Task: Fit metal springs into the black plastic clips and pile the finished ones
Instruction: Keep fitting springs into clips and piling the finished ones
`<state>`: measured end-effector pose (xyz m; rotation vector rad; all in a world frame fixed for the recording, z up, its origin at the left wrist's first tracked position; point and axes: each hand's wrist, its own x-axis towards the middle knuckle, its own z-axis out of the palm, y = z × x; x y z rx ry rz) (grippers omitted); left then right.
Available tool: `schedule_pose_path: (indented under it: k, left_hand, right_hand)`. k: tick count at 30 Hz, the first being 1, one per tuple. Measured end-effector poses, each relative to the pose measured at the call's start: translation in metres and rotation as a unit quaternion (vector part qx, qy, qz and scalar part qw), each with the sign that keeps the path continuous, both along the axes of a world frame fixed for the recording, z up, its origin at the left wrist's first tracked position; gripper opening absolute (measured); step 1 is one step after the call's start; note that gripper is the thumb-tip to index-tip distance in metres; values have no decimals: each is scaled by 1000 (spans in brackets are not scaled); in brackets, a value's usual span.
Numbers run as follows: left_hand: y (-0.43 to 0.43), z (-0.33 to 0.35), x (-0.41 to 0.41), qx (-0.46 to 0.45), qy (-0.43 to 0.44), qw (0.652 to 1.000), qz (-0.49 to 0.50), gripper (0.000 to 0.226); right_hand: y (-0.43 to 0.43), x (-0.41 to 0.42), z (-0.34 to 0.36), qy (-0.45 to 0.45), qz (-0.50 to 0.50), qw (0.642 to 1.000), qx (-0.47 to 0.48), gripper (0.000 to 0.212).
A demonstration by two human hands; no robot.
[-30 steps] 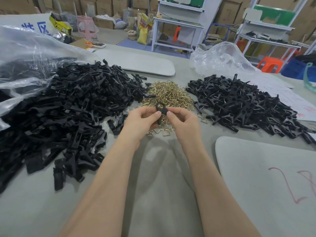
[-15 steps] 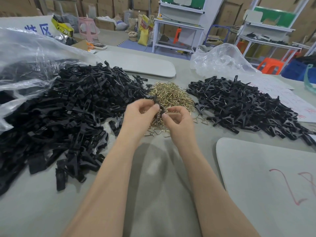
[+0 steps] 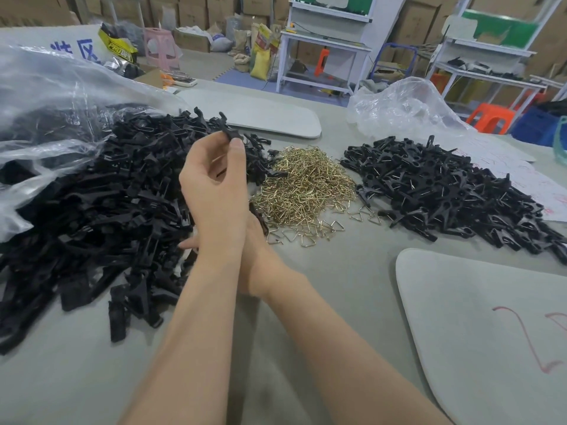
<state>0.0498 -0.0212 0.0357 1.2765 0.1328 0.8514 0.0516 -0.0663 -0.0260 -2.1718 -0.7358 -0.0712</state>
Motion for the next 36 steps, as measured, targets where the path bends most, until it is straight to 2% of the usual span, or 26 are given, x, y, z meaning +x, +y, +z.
schedule_pose_path:
  k: [2, 5, 8, 11, 14, 16, 18, 22, 23, 25, 28, 36]
  left_hand:
    - [-1, 0, 0, -1, 2, 1000, -5, 9]
    - [0, -1, 0, -8, 4, 1000, -5, 8]
    - [0, -1, 0, -29, 0, 999, -13, 8]
    - [1, -1, -1, -50, -13, 999, -15, 7]
    - [4, -3, 1, -69, -25, 997, -5, 9]
    - [3, -7, 6, -75, -4, 997, -20, 8]
    - [0, -15, 11, -53, 60, 994, -75, 8]
    - [-17, -36, 17, 18, 207, 950, -234, 8]
    - [-20, -40, 17, 30, 222, 940, -256, 8]
    - [-23, -44, 17, 35, 232, 932, -277, 7]
    - [-21, -46, 19, 21, 232, 933, -275, 13]
    - [-20, -47, 19, 34, 217, 940, -260, 15]
  right_hand:
    - [-2, -6, 1, -55, -12, 996, -68, 35]
    - [-3, -7, 3, -108, -8, 975, -193, 36]
    - [-4, -10, 3, -149, -7, 963, -225, 35]
    - [-8, -8, 7, -135, -28, 982, -128, 31]
    - [-25, 1, 19, -31, -115, 990, 70, 8]
    - [-46, 10, 27, 48, -170, 964, 197, 14]
    - [-68, 15, 28, 93, -191, 933, 291, 14]
    - [-89, 18, 17, 132, -234, 877, 398, 7]
    - [-90, 18, 15, 136, -237, 871, 409, 8]
    - [-91, 18, 12, 126, -237, 881, 389, 13]
    - [-89, 18, 12, 106, -216, 909, 341, 18]
    - [-91, 17, 13, 95, -207, 925, 304, 20]
